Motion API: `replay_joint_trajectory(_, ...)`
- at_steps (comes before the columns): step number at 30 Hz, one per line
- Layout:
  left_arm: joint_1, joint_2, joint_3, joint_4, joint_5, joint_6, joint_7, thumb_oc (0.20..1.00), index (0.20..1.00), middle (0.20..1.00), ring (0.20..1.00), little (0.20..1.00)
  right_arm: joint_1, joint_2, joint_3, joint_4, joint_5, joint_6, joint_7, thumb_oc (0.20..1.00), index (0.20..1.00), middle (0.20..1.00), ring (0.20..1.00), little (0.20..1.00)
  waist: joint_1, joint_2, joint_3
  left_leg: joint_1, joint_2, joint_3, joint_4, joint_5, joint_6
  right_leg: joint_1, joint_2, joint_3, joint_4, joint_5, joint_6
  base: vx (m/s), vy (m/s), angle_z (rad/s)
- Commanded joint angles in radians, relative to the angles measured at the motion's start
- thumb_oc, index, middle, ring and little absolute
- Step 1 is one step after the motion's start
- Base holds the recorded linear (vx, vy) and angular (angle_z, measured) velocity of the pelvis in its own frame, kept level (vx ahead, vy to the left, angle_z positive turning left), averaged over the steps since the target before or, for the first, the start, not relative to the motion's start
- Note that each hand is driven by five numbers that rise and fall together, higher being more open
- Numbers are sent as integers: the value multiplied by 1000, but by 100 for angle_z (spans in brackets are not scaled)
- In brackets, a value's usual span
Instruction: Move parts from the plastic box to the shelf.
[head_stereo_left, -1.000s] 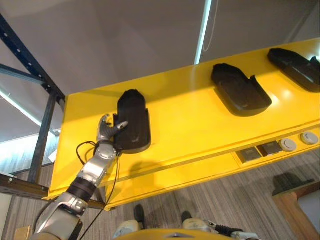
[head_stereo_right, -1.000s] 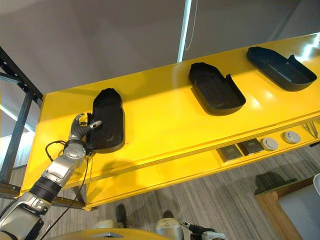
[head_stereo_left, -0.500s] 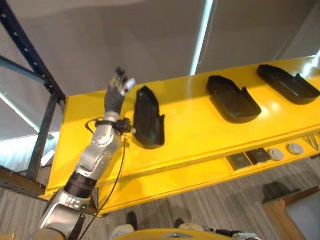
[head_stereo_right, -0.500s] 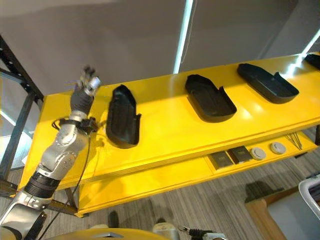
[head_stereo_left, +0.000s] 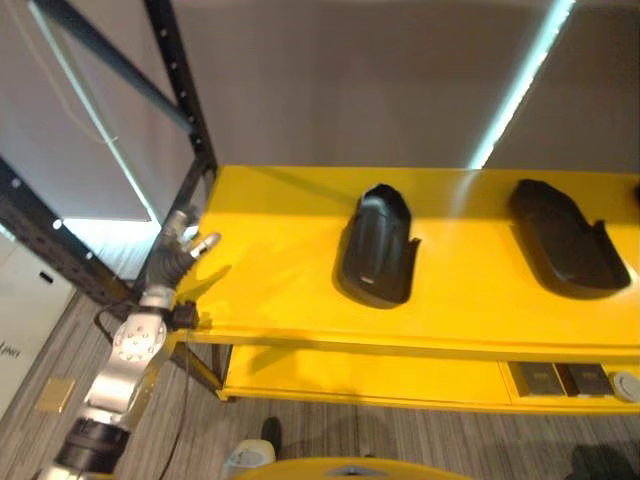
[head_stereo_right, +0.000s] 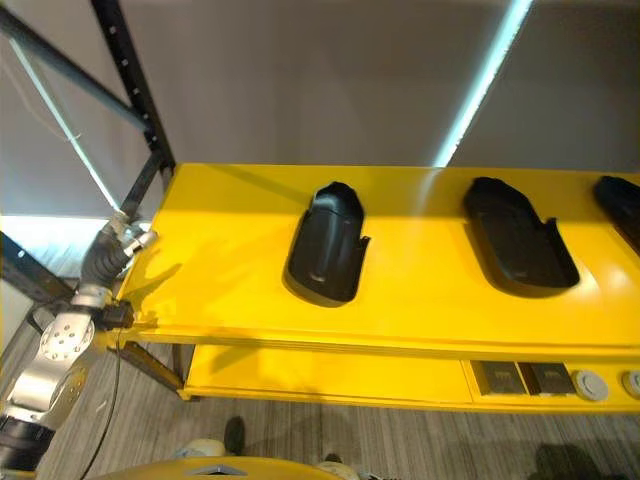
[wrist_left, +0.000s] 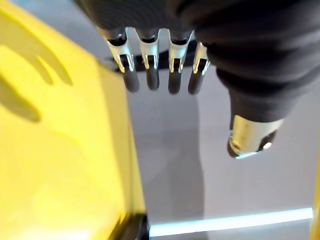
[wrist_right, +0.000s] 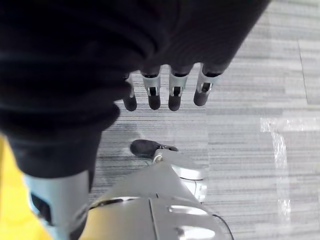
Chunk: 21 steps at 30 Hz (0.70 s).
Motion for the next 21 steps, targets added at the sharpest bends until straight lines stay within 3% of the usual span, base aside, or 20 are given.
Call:
replay_joint_trajectory(1,-90,-2,-77,-99,-123,-40,-307,200,200,200,200,200,-90,-6,15,29,25,-12,9,1000,1000,1000,1000,1000,-10,28,54,48,37,21,-1,-153,-31,-4,22,-29,29,-92,-30,-21,55,18)
replay_joint_trajectory(5,-80,48,-167,-94,-204,66,-486,200,200,200,200,200,-113,-25,12,26,29,-11,19,1000,1000,1000,1000,1000,-19,40,50,47,36,35,-1,-151,-32,-10,16,-34,25,-84,-20,12,48,2)
replay_joint_trajectory(7,-74,62,-192,-89,-230,81,-538,200,200,200,200,200,-117,-32,17,23,18,-8,25,1000,1000,1000,1000,1000,-24,45,48,46,36,44,-1,-150,-33,-14,14,-33,24,-82,-17,20,76,-3)
replay_joint_trajectory(8,-76,85,-230,-96,-290,126,-608,200,200,200,200,200,-117,-35,25,22,-7,-12,19,1000,1000,1000,1000,1000,-34,53,46,45,35,54,-1,-151,-29,-19,10,-28,25,-79,-13,28,92,-6)
replay_joint_trajectory(12,-76,117,-264,-112,-316,204,-751,200,200,200,200,200,-108,-42,28,19,16,-12,4,1000,1000,1000,1000,1000,-50,61,44,46,35,65,-1,-152,-27,-24,6,-19,25,-73,-7,31,56,-7)
replay_joint_trajectory(16,-105,158,-308,-120,-348,229,-798,200,200,200,200,200,-92,-46,26,14,24,1,-4,1000,1000,1000,1000,1000,-76,64,39,50,34,80,-1,-157,-23,-32,2,-5,22,-63,2,58,42,-13)
replay_joint_trajectory(21,-136,131,-329,-133,-406,249,-803,200,200,200,200,200,-63,-39,22,7,33,-4,-9,1000,1000,1000,1000,1000,-101,56,34,53,35,98,-1,-167,-18,-40,3,12,14,-54,7,86,-5,-9)
